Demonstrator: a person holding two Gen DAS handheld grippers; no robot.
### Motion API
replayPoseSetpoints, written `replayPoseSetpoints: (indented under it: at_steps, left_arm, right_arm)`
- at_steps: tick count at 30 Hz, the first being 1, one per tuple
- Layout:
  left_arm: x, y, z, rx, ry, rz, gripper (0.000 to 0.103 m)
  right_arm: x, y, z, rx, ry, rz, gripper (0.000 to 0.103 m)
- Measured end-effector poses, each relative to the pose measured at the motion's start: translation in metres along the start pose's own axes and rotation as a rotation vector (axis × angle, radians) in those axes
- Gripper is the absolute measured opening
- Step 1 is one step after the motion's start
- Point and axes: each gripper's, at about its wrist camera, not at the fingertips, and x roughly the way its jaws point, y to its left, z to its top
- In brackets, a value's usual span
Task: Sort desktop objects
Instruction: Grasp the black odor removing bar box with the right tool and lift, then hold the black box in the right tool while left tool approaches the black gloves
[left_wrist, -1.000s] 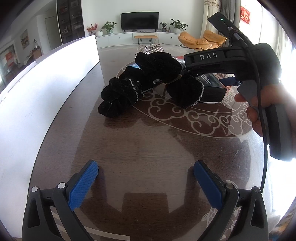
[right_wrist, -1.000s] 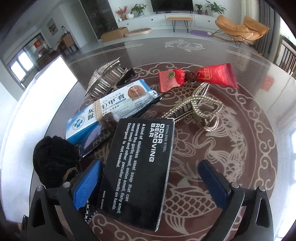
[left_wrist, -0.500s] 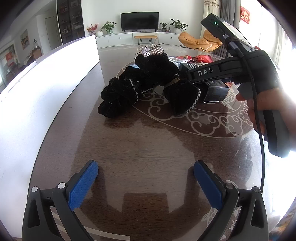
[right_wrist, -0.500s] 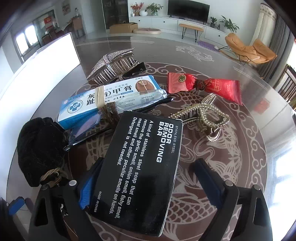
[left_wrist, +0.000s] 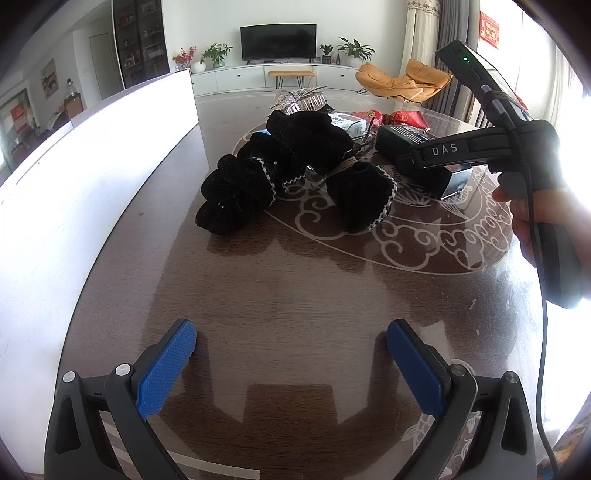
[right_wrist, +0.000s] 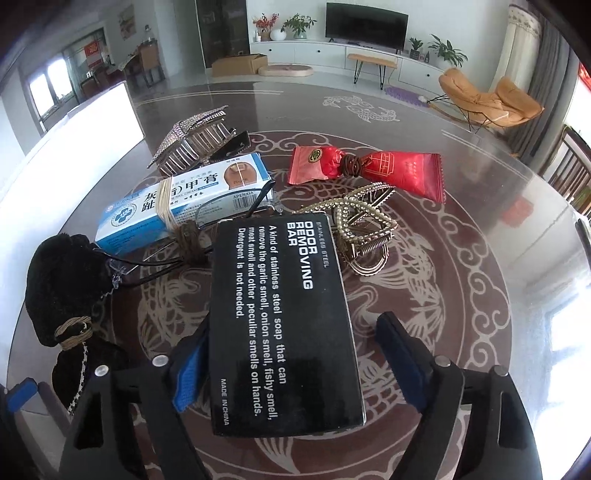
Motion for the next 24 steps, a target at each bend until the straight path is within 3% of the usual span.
replayPoseSetpoints:
  at_steps: [1, 8, 15, 17, 19, 21, 24]
  left_arm:
    - [0.000, 0.000, 0.001, 0.001, 0.000, -0.001, 0.103]
    - [0.000, 0.000, 0.002, 0.002, 0.000, -0.001, 0.103]
    - [0.000, 0.000, 0.002, 0.002, -0.001, 0.000, 0.103]
    - [0.000, 0.000, 0.002, 0.002, -0.001, 0.000, 0.103]
    - [0.000, 0.000, 0.002, 0.002, -0.001, 0.000, 0.103]
    - [0.000, 0.000, 0.001, 0.002, -0.001, 0.001, 0.103]
    - [0.000, 0.000, 0.003, 0.001, -0.001, 0.002, 0.103]
  right_arm:
    - [-0.003, -0.001, -0.001, -0.006, -0.006, 0.003, 0.060]
    - [-0.017, -0.016, -0.027, -0.012, -0.039, 0.006, 0.059]
    - [-0.061, -0.022, -0.099, -0.018, -0.058, 0.003, 0.059]
    - [-0.072, -0.023, -0.119, -0.007, -0.077, -0.009, 0.061]
    - [-0.078, -0.024, -0.131, 0.006, -0.088, -0.013, 0.071]
    - [-0.075, -0.029, -0.133, 0.003, -0.084, -0.005, 0.080]
    - [-0.073, -0.032, -0.131, 0.006, -0.080, -0.002, 0.086]
